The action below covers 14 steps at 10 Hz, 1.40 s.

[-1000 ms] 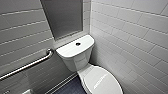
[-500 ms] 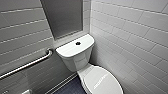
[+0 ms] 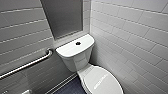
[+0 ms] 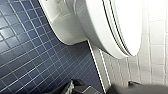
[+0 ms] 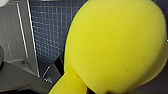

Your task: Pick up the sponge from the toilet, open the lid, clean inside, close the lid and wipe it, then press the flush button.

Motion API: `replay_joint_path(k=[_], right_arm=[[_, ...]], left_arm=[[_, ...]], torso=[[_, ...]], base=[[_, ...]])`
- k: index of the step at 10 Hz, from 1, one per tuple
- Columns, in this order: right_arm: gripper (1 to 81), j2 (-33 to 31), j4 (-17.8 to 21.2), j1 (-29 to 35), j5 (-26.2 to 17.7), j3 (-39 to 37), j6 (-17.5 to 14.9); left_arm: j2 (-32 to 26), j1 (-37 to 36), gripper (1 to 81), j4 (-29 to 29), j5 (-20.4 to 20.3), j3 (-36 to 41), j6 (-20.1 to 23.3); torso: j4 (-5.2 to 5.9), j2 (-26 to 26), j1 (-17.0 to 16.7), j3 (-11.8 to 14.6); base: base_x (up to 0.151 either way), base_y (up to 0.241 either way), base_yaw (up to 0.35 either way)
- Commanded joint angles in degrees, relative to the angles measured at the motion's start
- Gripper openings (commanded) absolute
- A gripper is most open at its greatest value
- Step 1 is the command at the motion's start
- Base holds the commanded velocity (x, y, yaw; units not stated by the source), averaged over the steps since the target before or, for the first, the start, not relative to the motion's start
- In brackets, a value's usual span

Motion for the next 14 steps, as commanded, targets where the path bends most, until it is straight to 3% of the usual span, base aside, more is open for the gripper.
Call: replay_joint_path(k=[1, 2, 3, 6, 7, 8, 10, 11, 14], right_arm=[[1.0, -2.08, -2.22, -0.19, -2.13, 0.68, -0.10], [1.0, -1.81, -2.66, -0.19, -2.13, 0.68, -0.10], [1.0, -1.55, -2.84, -0.10, -2.13, 0.68, -0.10], [1.0, -1.46, -3.01, -0.10, -2.21, 0.68, -0.10], [1.0, -1.46, -3.28, -0.02, -2.13, 0.68, -0.10], [1.0, -1.37, -3.45, -0.02, -2.13, 0.68, -0.10], [1.0, -1.20, -3.63, -0.02, -2.13, 0.68, -0.02], [1.0, -1.11, -3.63, 0.07, -2.13, 0.67, -0.02], [1.0, -0.32, -3.63, 0.25, -2.13, 0.59, -0.02]], left_arm=[[0.90, -7.62, 81.1, -0.48, 2.24, -0.05, -3.65], [2.22, -9.03, 81.1, -0.57, 2.24, -0.57, -4.17], [3.45, -10.17, 81.1, -0.57, 2.24, -0.66, -5.23], [7.06, -12.37, 81.1, -0.57, 2.24, -2.51, -8.92], [8.38, -12.90, 81.1, -0.57, 2.24, -3.39, -9.89], [9.43, -13.77, 81.1, -0.57, 2.24, -4.27, -11.12], [11.80, -15.27, 81.1, -0.57, 2.24, -5.76, -13.93], [12.77, -16.24, 81.1, -0.48, 2.24, -6.37, -14.90], [14.62, -18.17, 81.1, -0.57, 2.24, -6.99, -16.74]], torso=[[0.00, 0.00, 0.00, 0.00], [0.00, 0.00, 0.00, 0.00], [-2.11, 0.00, 0.00, 0.00], [-4.33, 0.00, 0.00, 0.00], [-3.41, 0.00, 0.00, 0.00], [-4.02, 0.00, 0.00, 0.00], [-4.07, 0.00, 0.00, -1.18], [-4.07, 0.00, 0.00, -0.06], [-4.07, 0.00, 0.00, -0.35]], base=[[0.000, 0.000, 0.000], [0.000, 0.000, 0.000], [0.000, 0.000, 0.000], [0.000, 0.000, 0.000], [0.000, 0.000, 0.000], [0.000, 0.000, 0.000], [0.000, 0.000, 0.000], [0.000, 0.000, 0.000], [0.000, 0.000, 0.000]])
